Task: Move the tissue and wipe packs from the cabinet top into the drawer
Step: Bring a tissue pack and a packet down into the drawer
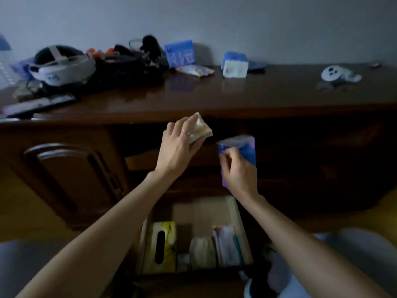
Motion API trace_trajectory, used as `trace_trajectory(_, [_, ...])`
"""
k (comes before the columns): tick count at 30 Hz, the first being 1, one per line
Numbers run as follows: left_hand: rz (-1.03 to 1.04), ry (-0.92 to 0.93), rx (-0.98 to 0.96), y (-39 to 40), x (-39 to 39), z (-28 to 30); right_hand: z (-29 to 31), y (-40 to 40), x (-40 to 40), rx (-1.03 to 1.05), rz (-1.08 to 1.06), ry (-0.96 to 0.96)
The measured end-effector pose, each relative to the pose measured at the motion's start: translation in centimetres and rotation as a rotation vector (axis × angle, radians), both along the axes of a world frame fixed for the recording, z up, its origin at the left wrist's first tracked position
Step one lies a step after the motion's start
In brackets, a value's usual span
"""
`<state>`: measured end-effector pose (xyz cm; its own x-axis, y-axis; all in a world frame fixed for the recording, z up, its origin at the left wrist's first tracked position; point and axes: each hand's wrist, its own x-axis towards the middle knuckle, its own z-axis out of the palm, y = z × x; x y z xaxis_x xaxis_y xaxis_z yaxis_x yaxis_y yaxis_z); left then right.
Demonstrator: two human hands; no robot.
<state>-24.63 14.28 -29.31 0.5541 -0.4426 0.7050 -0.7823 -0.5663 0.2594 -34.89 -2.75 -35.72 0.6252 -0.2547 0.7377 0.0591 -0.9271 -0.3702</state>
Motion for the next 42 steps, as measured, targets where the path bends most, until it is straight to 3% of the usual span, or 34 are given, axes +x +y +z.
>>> trace_trajectory(4, [-0.005,0.234,-0.003,2.5,-4.0,-9.6,-8.7,1.3,-3.1,0.280,-0.038,0.325])
trace_trajectory(9, [0.088,0.566,0.147,5.1,-5.2,-20.8,-15.9,1.2,-4.5,0.394,-0.107,0.636])
trace_trajectory(15, [0.162,0.708,0.207,7.3,-5.6,-28.8,-21.0,1.8,-3.3,0.433,-0.085,0.815])
trace_trajectory(17, [0.192,0.743,0.206,8.0,-5.7,-30.5,-22.9,3.5,-2.4,0.628,0.018,0.976])
trace_trajectory(19, [0.210,0.761,0.212,8.5,-5.5,-31.6,-24.8,5.5,-1.5,0.997,0.090,1.240])
trace_trajectory(20, [0.216,0.768,0.210,8.7,-5.4,-32.0,-25.8,6.1,-1.3,1.043,0.082,1.284])
trace_trajectory(21, [0.226,0.778,0.208,9.0,-5.2,-32.2,-26.6,6.3,-0.9,0.917,0.051,1.254])
trace_trajectory(24, [0.253,0.806,0.214,9.5,-5.1,-32.7,-28.0,4.8,-0.1,0.223,-0.001,1.070])
trace_trajectory(26, [0.250,0.824,0.230,9.5,-5.3,-33.1,-28.8,3.4,0.5,0.057,0.115,1.158])
trace_trajectory(30, [0.246,0.860,0.237,9.3,-5.5,-33.6,-30.3,2.9,1.3,0.035,0.166,1.483])
trace_trajectory(34, [0.247,0.854,0.205,9.2,-5.3,-33.5,-30.8,1.8,2.0,-0.095,0.145,1.283])
trace_trajectory(40, [0.257,0.881,0.201,9.2,-5.6,-34.0,-28.3,1.5,3.6,0.130,0.276,1.216])
trace_trajectory(42, [0.261,0.887,0.206,9.3,-5.7,-34.1,-28.2,2.8,3.3,0.095,0.284,1.222])
